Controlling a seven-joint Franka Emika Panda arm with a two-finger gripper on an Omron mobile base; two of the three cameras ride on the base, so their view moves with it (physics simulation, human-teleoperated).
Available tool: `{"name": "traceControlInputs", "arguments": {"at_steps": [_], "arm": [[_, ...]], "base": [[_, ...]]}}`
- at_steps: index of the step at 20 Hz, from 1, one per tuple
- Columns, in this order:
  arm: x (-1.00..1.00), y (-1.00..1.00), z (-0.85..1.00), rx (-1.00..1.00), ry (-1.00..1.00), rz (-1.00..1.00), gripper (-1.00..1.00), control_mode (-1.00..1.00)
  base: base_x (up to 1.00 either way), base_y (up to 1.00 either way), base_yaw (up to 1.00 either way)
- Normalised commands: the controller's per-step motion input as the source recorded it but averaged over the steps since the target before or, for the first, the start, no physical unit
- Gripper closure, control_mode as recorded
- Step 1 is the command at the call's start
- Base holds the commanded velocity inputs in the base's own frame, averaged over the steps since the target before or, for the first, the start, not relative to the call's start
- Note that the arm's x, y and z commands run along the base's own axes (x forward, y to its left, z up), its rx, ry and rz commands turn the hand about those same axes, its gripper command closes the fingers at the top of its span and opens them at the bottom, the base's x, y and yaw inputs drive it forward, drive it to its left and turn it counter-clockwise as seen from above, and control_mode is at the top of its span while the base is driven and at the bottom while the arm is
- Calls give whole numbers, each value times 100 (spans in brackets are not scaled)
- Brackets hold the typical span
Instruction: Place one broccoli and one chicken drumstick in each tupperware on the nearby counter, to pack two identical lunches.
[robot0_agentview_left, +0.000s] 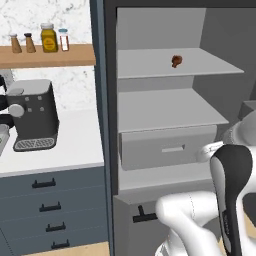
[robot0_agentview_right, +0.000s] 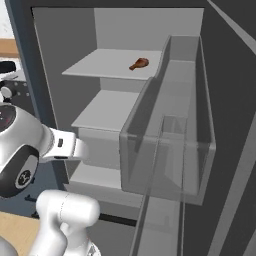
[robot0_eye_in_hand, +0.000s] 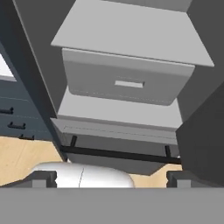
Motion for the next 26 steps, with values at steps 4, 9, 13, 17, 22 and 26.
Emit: {"name": "traceControlInputs", "arguments": {"at_steps": [4, 9, 13, 17, 22, 26], "arm": [[20, 0, 35, 0, -30, -2, -100, -100], [30, 0, 72, 8, -23, -9, -100, -100], [41, 0, 84, 14, -4, -16, -100, -100], [38, 0, 73, 10, 0, -13, -100, -100], [42, -15, 23, 5, 0, -6, -100, -100], [34, -16, 4, 2, -5, 0, -100, -100]], "base": [[0, 0, 0], [0, 0, 0], [0, 0, 0], [0, 0, 0], [0, 0, 0], [0, 0, 0]]}}
